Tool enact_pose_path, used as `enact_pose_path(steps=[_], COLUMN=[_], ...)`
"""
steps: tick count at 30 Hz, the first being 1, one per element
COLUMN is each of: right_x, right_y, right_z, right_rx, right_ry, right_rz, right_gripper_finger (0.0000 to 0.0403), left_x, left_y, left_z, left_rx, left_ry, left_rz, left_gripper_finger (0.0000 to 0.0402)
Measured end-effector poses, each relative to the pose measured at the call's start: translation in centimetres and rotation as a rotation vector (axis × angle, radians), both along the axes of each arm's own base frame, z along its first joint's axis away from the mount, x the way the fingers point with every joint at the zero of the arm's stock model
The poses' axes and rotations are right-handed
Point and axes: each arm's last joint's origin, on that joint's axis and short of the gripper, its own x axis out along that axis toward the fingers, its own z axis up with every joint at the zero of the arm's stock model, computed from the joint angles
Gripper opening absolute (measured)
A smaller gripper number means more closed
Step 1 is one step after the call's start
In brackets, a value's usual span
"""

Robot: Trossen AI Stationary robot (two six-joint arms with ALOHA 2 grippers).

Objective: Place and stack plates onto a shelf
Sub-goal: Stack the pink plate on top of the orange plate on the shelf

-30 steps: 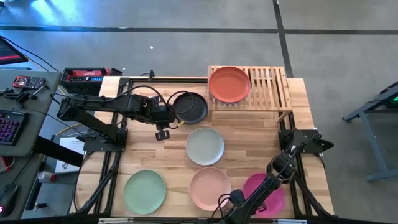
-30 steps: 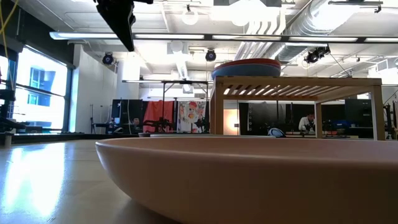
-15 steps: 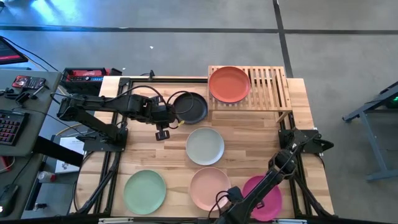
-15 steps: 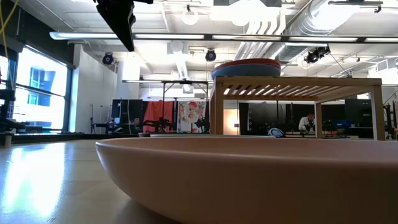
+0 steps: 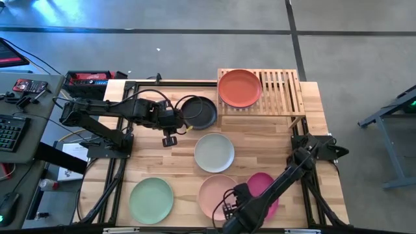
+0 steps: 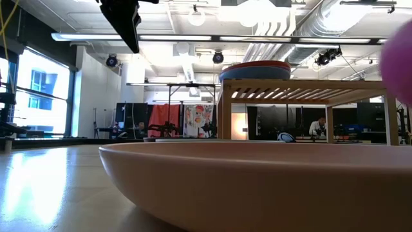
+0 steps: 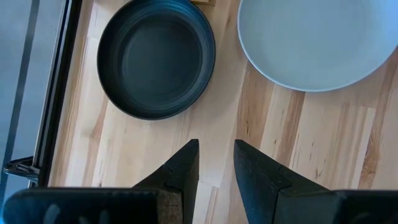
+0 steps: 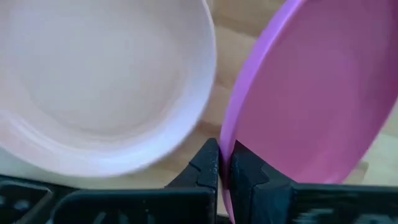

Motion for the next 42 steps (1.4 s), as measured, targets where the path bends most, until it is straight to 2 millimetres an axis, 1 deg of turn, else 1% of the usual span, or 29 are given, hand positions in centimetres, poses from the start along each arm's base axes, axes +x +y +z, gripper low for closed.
enact_pose_path(steps=[4, 14, 19, 25, 30, 37, 42], right_x=[0.6, 1.7, 1.9, 1.9, 1.4, -0.6, -1.9], right_y=[-1.1, -4.5, -6.6, -9.7, -12.5, -16.4, -20.0], right_z=[0.8, 4.2, 6.6, 9.6, 12.3, 16.7, 19.0], right_rx=[-0.060, -0.174, -0.222, -0.297, -0.340, -0.435, -0.493], right_ry=[-0.070, -0.229, -0.288, -0.341, -0.352, -0.392, -0.361], right_rz=[0.018, 0.060, 0.115, 0.200, 0.306, 0.419, 0.522], right_gripper_finger=[0.0000, 0.0000, 0.0000, 0.0000, 0.0000, 0.0000, 0.0000], left_x=[0.0, 0.0, 0.0, 0.0, 0.0, 0.0, 0.2], left_y=[0.0, 0.0, 0.0, 0.0, 0.0, 0.0, 0.0], left_z=[0.0, 0.0, 0.0, 0.0, 0.0, 0.0, 0.1], left_rx=[0.003, 0.003, 0.003, 0.003, 0.003, 0.003, 0.002], left_ry=[0.002, 0.001, 0.002, 0.002, 0.001, 0.001, -0.017], left_rz=[-0.007, -0.007, -0.007, -0.007, -0.007, -0.006, -0.006], left_gripper_finger=[0.0090, 0.0090, 0.0090, 0.0090, 0.0090, 0.0090, 0.0090])
